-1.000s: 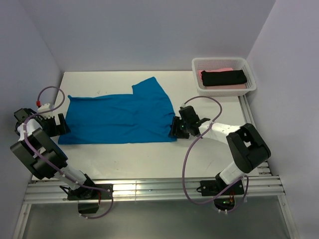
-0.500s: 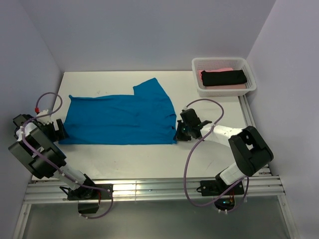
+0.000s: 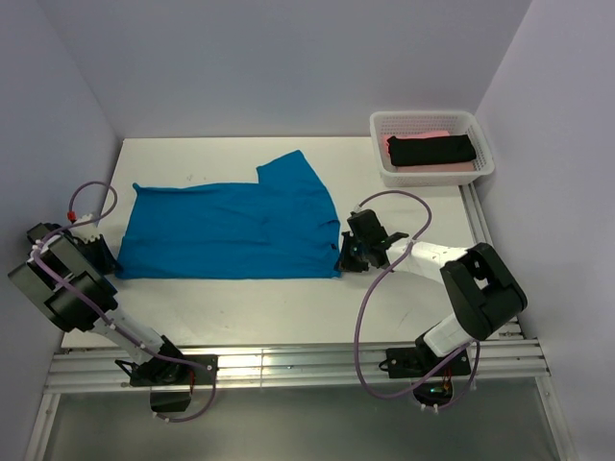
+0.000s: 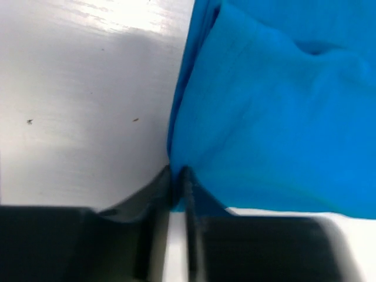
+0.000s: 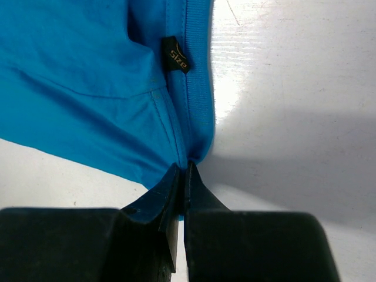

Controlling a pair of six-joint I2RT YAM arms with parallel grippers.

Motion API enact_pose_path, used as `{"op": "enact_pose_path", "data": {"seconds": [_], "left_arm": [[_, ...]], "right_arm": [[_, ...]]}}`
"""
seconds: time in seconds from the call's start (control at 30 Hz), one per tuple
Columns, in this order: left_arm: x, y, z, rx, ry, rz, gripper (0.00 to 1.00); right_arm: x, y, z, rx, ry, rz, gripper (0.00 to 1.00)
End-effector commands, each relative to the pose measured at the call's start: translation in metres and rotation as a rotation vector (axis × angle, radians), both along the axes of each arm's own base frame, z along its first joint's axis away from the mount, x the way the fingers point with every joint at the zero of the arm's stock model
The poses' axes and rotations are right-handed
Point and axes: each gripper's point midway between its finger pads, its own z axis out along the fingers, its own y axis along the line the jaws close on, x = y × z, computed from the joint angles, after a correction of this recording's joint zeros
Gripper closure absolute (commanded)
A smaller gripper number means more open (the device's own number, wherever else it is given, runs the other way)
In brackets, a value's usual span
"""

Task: Roll the t-shirts
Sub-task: Fold the tshirt

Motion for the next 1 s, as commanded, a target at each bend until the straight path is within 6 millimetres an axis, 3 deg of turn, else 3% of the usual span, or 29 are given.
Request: {"op": "enact_pose_path", "data": {"seconds": [0.0, 0.07, 0.3, 0.53, 0.67, 0.83, 0.87, 0.9, 0.93, 0.97], "left_arm": [[-0.011, -0.008, -0.013, -0.051, 0.058, -0.010, 0.93], [-0.016, -0.008, -0.013, -0.038, 0.075, -0.024, 1.00], [-0.047, -0.015, -0.003, 0.051, 0.135, -0.095, 1.00], [-0.090, -0.023, -0.005, 0.119, 0.203, -0.134, 1.00], [-0.112, -0.027, -0.007, 0.113, 0.242, -0.159, 1.00], [-0.126, -0.031, -0.007, 0.108, 0.260, -0.183, 1.00], [-0.126, -0.031, -0.007, 0.107, 0.256, -0.180, 0.85], [-0.126, -0.032, -0.004, 0.106, 0.249, -0.184, 0.70], [-0.124, -0.032, -0.002, 0.109, 0.234, -0.188, 0.57], [-0.121, -0.033, 0.002, 0.105, 0.214, -0.188, 0.39]], "right_arm": [[-0.016, -0.011, -0.006, -0.049, 0.040, 0.016, 1.00], [-0.022, -0.014, -0.008, -0.057, 0.054, 0.016, 1.00], [-0.050, -0.025, -0.009, -0.090, 0.080, 0.012, 1.00], [-0.093, -0.040, -0.015, -0.099, 0.135, -0.004, 1.00], [-0.108, -0.041, -0.004, -0.087, 0.131, -0.031, 1.00], [-0.131, -0.044, -0.002, -0.109, 0.164, -0.012, 0.89], [-0.135, -0.044, -0.003, -0.108, 0.167, -0.008, 0.83], [-0.136, -0.045, -0.003, -0.114, 0.167, -0.006, 0.71], [-0.136, -0.046, -0.002, -0.126, 0.157, -0.011, 0.50], [-0.135, -0.052, 0.000, -0.147, 0.144, -0.029, 0.43]]}}
